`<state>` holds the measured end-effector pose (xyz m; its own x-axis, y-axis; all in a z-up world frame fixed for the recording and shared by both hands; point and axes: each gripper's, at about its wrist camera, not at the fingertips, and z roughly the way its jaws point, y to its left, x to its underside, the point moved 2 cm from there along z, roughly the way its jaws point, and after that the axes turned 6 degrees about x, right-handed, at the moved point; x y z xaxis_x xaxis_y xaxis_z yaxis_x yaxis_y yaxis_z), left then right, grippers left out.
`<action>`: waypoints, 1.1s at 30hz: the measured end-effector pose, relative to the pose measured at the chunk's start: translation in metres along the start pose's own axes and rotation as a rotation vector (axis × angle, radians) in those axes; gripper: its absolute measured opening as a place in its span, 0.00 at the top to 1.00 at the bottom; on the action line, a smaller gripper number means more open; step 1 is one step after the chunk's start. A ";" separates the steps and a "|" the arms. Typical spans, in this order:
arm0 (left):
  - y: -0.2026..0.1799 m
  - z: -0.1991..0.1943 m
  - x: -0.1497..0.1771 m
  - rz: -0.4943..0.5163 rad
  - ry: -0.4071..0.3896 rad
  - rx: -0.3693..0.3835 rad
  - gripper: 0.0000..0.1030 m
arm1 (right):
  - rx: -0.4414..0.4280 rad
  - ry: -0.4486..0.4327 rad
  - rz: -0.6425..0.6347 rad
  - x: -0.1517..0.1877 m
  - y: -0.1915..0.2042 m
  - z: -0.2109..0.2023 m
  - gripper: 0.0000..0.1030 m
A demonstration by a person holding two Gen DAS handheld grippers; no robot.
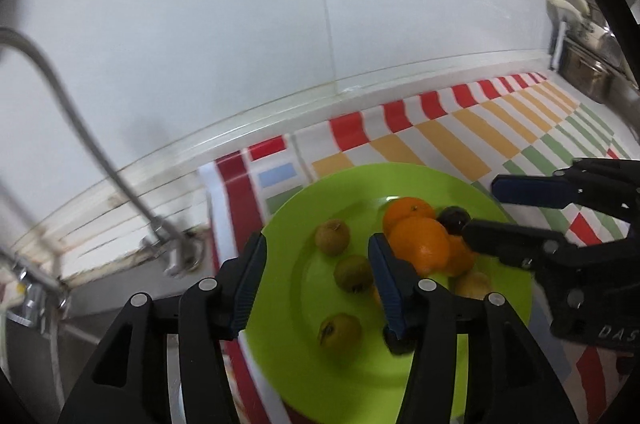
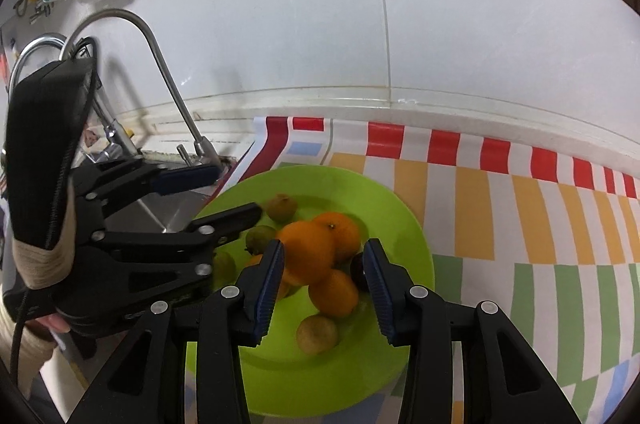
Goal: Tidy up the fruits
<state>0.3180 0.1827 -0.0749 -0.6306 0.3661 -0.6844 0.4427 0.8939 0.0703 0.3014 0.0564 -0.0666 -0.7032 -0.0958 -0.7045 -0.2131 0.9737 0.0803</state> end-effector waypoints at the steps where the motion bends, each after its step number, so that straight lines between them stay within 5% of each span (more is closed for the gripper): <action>1: -0.001 -0.005 0.002 -0.012 -0.007 -0.005 0.49 | 0.005 -0.006 0.000 0.001 0.000 -0.003 0.59; 5: -0.007 -0.028 0.011 -0.052 -0.035 -0.039 0.49 | 0.024 -0.038 -0.001 0.007 -0.001 -0.022 0.48; 10: -0.021 -0.066 0.016 -0.138 -0.091 -0.058 0.42 | 0.044 -0.096 0.014 0.015 -0.007 -0.054 0.48; 13: -0.034 -0.091 0.020 -0.171 -0.129 -0.092 0.39 | 0.059 -0.144 0.026 0.020 -0.014 -0.079 0.33; 19: -0.072 -0.140 0.034 -0.217 -0.207 -0.134 0.28 | 0.095 -0.221 0.052 0.035 -0.033 -0.135 0.22; 23: -0.095 -0.168 0.043 -0.247 -0.252 -0.161 0.15 | 0.111 -0.255 0.042 0.050 -0.040 -0.170 0.22; 33: -0.157 -0.231 0.068 -0.230 -0.307 -0.213 0.00 | 0.159 -0.313 0.042 0.094 -0.055 -0.249 0.14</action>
<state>0.0585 0.1274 0.0354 -0.4647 0.0861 -0.8813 0.1514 0.9883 0.0168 0.0778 -0.0577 0.0381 -0.4618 -0.0109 -0.8869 -0.0625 0.9978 0.0203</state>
